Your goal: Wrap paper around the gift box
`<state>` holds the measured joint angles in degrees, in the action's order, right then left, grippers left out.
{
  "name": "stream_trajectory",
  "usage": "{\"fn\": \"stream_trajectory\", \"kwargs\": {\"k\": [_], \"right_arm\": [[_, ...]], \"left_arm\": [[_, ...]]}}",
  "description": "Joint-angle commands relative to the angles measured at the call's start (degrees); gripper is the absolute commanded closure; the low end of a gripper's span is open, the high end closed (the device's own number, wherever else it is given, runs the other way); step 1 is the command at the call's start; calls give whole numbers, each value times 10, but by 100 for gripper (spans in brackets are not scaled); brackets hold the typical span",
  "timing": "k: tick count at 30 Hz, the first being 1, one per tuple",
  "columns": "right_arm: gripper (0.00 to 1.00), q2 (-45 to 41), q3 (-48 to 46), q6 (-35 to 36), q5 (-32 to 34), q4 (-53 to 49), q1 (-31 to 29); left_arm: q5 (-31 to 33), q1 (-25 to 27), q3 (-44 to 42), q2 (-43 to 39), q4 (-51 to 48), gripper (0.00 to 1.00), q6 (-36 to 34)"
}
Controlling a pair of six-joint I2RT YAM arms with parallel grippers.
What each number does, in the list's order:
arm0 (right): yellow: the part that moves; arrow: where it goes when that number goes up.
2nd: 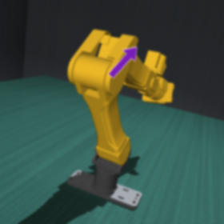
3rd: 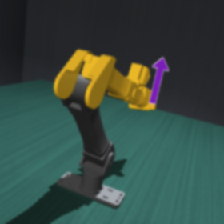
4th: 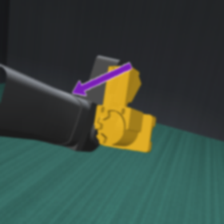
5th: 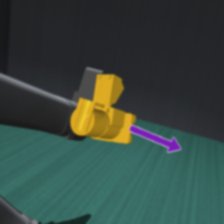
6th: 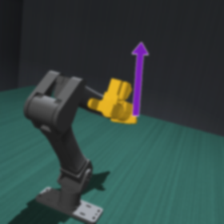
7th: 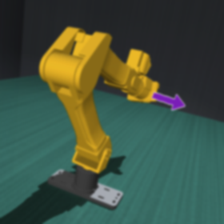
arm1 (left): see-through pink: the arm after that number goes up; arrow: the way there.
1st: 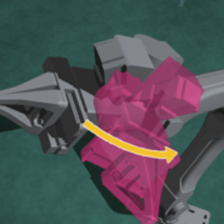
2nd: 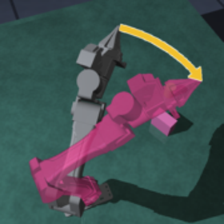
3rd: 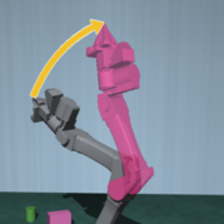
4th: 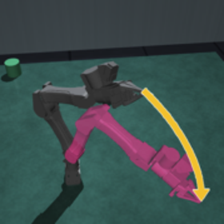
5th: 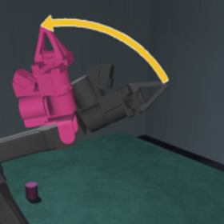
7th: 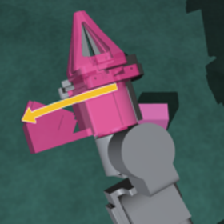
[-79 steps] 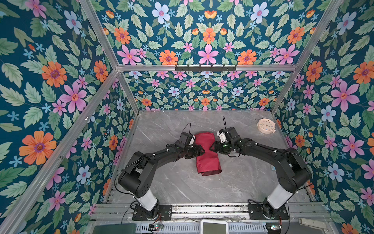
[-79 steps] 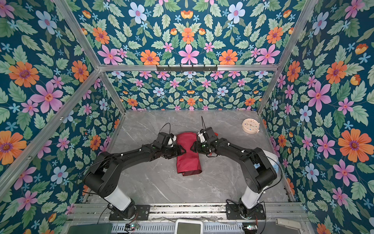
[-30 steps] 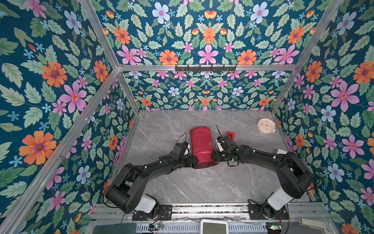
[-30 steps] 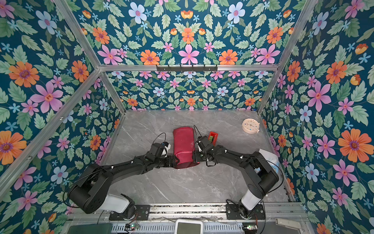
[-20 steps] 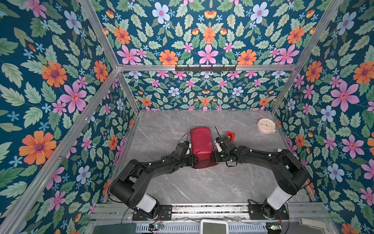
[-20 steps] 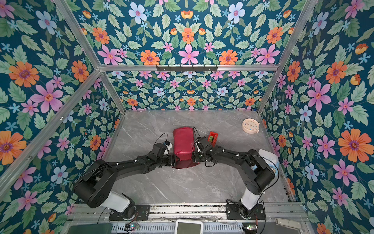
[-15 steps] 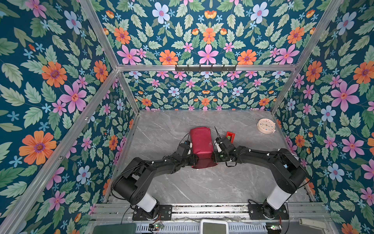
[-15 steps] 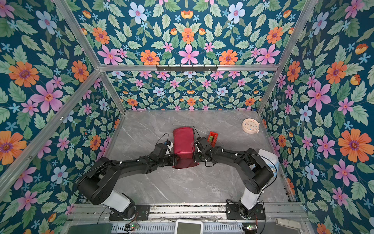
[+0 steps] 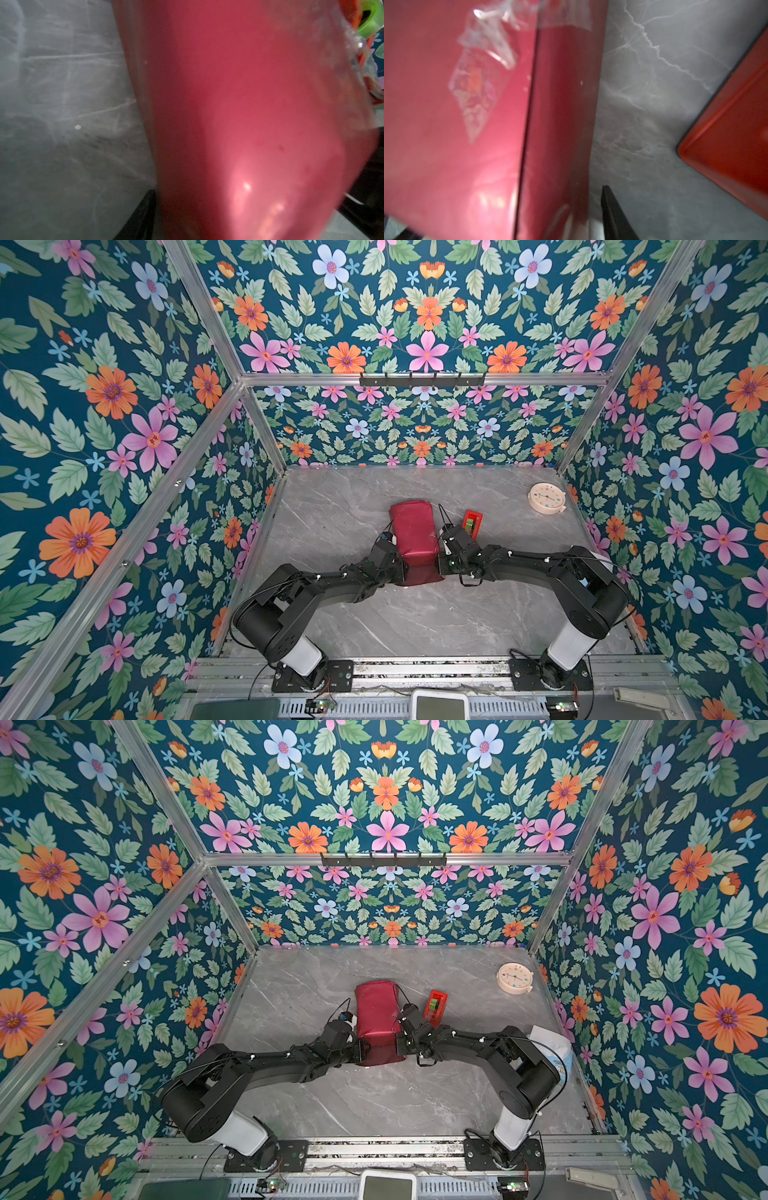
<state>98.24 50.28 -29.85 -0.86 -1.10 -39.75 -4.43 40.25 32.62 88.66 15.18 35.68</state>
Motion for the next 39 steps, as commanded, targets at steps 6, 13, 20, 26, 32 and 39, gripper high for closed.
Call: {"fn": "stream_trajectory", "kwargs": {"k": [6, 13, 20, 26, 32, 39], "right_arm": [[76, 7, 10, -17, 17, 5, -2], [81, 18, 22, -26, 18, -2, -2], [87, 31, 44, -30, 23, -8, -2], [92, 41, 52, -30, 25, -12, -3], [78, 14, 43, -25, 27, -31, -2], [48, -80, 6, -6, -6, -74, -2]], "left_arm": [[10, 1, 7, -9, -33, 60, 1], [32, 1, 23, 9, -37, 74, -3], [50, 1, 37, 20, -53, 85, -8], [56, 1, 43, 20, -66, 93, -13], [60, 1, 45, 16, -75, 91, -17], [67, 1, 46, 9, -82, 87, -17]]}}
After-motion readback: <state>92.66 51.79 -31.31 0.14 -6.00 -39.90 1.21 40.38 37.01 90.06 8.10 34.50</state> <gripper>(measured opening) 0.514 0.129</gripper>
